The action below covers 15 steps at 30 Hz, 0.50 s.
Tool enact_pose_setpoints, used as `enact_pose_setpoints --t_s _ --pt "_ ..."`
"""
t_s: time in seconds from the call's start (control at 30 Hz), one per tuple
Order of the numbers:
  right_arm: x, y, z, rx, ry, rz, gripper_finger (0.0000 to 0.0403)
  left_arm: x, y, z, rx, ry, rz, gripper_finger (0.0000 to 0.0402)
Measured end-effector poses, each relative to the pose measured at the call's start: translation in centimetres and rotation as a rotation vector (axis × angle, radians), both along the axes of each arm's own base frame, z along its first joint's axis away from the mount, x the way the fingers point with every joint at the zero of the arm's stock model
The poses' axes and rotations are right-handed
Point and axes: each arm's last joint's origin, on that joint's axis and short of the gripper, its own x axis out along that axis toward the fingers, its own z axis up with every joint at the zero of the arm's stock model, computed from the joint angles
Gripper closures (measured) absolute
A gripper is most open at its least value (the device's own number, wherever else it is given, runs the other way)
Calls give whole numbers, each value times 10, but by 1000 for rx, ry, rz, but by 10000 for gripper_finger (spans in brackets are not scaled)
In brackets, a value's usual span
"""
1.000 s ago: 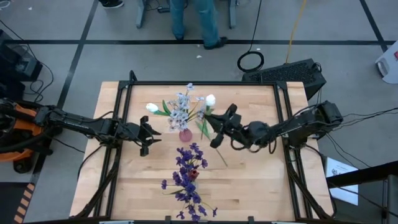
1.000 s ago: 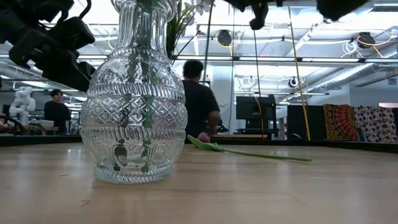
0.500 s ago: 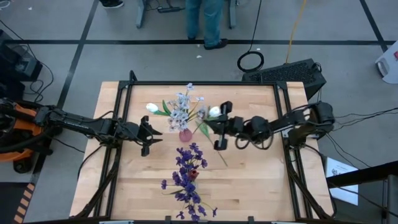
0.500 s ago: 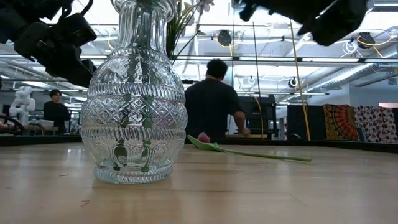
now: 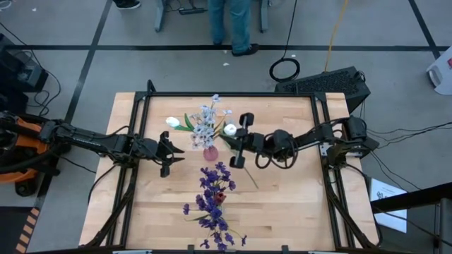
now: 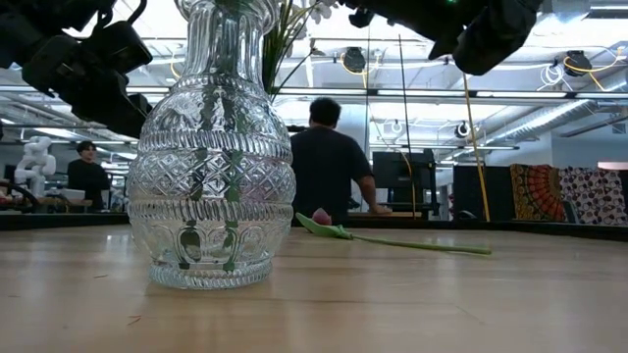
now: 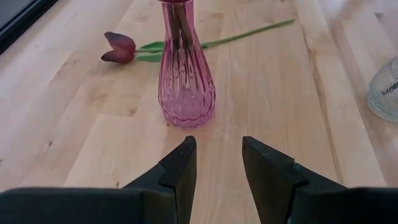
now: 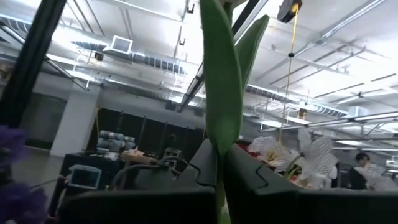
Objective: Sort flowers into vase by color
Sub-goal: Put the white flower into the pink vase
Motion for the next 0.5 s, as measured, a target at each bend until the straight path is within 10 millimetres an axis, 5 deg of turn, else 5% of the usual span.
enact_pose_setpoints --t_s 0.5 --pt "4 -5 0 -14 42 -16 402 0 -1 0 -22 4 -31 265"
